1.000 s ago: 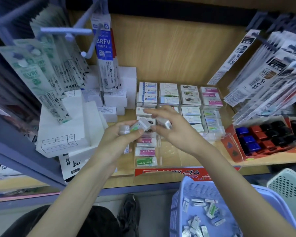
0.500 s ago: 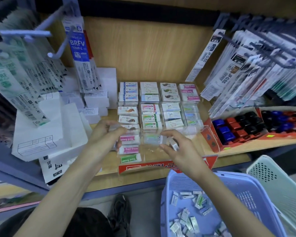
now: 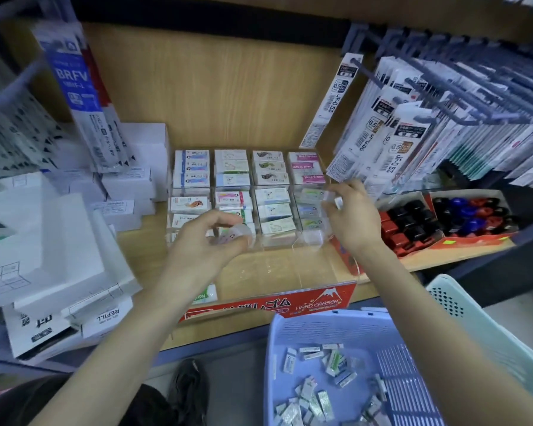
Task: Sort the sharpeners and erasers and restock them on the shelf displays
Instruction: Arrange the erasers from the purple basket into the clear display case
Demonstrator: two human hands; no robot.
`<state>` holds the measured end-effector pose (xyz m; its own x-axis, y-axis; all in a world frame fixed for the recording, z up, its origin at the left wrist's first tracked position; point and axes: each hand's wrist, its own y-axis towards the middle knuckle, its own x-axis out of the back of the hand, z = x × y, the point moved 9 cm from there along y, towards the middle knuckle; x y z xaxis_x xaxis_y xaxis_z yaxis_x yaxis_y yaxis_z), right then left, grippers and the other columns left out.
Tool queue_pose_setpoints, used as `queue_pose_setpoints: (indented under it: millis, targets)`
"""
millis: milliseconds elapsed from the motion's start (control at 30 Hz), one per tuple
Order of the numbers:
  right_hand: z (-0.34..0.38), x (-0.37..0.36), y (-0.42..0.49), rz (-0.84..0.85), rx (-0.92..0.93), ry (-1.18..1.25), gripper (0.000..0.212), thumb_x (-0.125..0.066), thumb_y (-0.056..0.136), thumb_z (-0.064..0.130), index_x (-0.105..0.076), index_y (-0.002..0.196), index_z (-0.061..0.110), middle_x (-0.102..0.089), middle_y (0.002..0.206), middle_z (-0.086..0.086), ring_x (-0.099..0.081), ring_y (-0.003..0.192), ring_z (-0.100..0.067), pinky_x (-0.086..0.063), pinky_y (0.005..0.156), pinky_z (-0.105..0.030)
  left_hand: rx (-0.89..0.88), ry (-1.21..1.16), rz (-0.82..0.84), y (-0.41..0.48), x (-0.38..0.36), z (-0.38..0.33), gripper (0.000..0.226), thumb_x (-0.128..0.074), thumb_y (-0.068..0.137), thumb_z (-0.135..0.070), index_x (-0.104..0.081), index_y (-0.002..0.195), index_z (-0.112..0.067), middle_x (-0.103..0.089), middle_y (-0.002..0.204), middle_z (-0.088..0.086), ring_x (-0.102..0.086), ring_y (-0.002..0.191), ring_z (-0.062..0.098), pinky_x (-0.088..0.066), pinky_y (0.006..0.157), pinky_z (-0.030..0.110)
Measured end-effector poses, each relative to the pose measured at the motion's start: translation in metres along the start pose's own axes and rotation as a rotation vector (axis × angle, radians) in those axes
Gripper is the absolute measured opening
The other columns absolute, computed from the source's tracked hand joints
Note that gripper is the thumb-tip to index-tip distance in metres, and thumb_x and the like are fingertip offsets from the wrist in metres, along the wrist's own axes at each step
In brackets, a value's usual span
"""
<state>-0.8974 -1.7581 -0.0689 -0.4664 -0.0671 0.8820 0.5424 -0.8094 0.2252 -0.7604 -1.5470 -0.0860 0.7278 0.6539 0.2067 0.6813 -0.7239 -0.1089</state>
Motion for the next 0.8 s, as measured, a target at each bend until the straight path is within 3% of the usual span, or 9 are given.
queue_pose_setpoints:
  millis: [33, 133, 300, 400, 467, 533, 600, 667, 800]
  targets:
    - [0.001, -0.001, 0.006, 0.011, 0.008, -0.036, 0.029, -0.056, 0.093, 0.020, -0.059, 0.121, 0.014, -0.049, 0.124, -0.005, -0.056, 0.104, -0.028, -0.047, 0.082, -0.040, -0.025, -0.003, 0.001, 0.000, -0.001, -0.004, 0.021, -0.073, 0.078, -0.015, -0.066, 0.094, -0.028, -0.060, 0.104, -0.016, -0.055, 0.082, -0.017, -0.044, 0.075, 0.006]
    - [0.004, -0.011, 0.022, 0.078, 0.044, -0.179, 0.028, -0.056, 0.093, 0.020, -0.059, 0.120, 0.014, -0.052, 0.124, -0.006, -0.056, 0.107, -0.031, -0.044, 0.090, -0.045, -0.074, 0.008, 0.010, 0.002, -0.005, -0.010, 0.030, -0.074, 0.078, -0.015, -0.064, 0.094, -0.039, -0.059, 0.109, -0.007, -0.054, 0.095, -0.006, -0.040, 0.077, 0.004]
    - [0.008, -0.018, 0.025, 0.058, 0.100, -0.342, 0.032, -0.057, 0.091, 0.019, -0.057, 0.123, 0.016, -0.054, 0.122, -0.008, -0.057, 0.104, -0.036, -0.042, 0.089, -0.044, -0.103, 0.030, -0.009, 0.005, -0.009, -0.011, 0.035, -0.075, 0.076, -0.012, -0.056, 0.101, -0.029, -0.053, 0.098, -0.015, -0.051, 0.091, -0.003, -0.039, 0.074, 0.001]
    - [0.029, 0.000, -0.001, -0.031, 0.205, -0.085, 0.028, -0.058, 0.091, 0.017, -0.060, 0.119, 0.013, -0.052, 0.114, -0.007, -0.057, 0.097, -0.030, -0.045, 0.085, -0.040, -0.121, 0.101, 0.031, 0.006, -0.015, -0.011, 0.032, -0.070, 0.081, -0.011, -0.052, 0.101, -0.028, -0.055, 0.105, -0.015, -0.052, 0.099, -0.001, -0.040, 0.084, 0.007]
    - [0.053, 0.001, -0.027, 0.159, 0.299, 0.242, 0.031, -0.060, 0.091, 0.023, -0.060, 0.121, 0.019, -0.051, 0.109, 0.004, -0.053, 0.100, -0.014, -0.043, 0.089, -0.027, -0.146, 0.142, 0.065, 0.008, -0.021, -0.009, 0.034, -0.071, 0.080, -0.010, -0.052, 0.097, -0.034, -0.057, 0.111, -0.005, -0.056, 0.103, 0.010, -0.046, 0.091, 0.026]
    - [0.073, -0.006, -0.056, 0.390, 0.384, 0.407, 0.038, -0.064, 0.087, 0.027, -0.059, 0.125, 0.023, -0.054, 0.109, 0.007, -0.051, 0.103, -0.005, -0.038, 0.092, -0.017, -0.190, 0.206, 0.070, 0.008, -0.026, -0.010, 0.038, -0.073, 0.078, -0.009, -0.052, 0.091, -0.038, -0.057, 0.110, -0.002, -0.058, 0.100, 0.013, -0.048, 0.088, 0.031]
    - [0.074, -0.012, -0.071, 0.424, 0.441, 0.381, 0.042, -0.067, 0.085, 0.030, -0.058, 0.126, 0.022, -0.056, 0.111, 0.006, -0.051, 0.102, -0.004, -0.040, 0.091, -0.021, -0.217, 0.232, 0.085, 0.008, -0.033, -0.011, 0.041, -0.075, 0.076, -0.008, -0.050, 0.089, -0.037, -0.057, 0.101, -0.003, -0.059, 0.091, 0.011, -0.046, 0.077, 0.021]
    - [0.065, -0.010, -0.071, 0.337, 0.451, 0.323, 0.040, -0.067, 0.085, 0.032, -0.060, 0.122, 0.020, -0.057, 0.111, 0.006, -0.052, 0.101, -0.005, -0.043, 0.088, -0.030, -0.216, 0.250, 0.114, 0.006, -0.041, -0.009, 0.046, -0.076, 0.073, -0.004, -0.048, 0.088, -0.036, -0.056, 0.094, -0.008, -0.057, 0.084, 0.008, -0.040, 0.069, 0.011]
    - [0.053, -0.004, -0.072, 0.290, 0.501, 0.321, 0.039, -0.063, 0.083, 0.039, -0.064, 0.115, 0.017, -0.056, 0.105, 0.007, -0.056, 0.098, -0.010, -0.049, 0.082, -0.038, -0.226, 0.260, 0.175, 0.002, -0.058, -0.009, 0.050, -0.076, 0.072, -0.003, -0.046, 0.092, -0.038, -0.054, 0.095, -0.011, -0.058, 0.088, 0.007, -0.042, 0.072, 0.013]
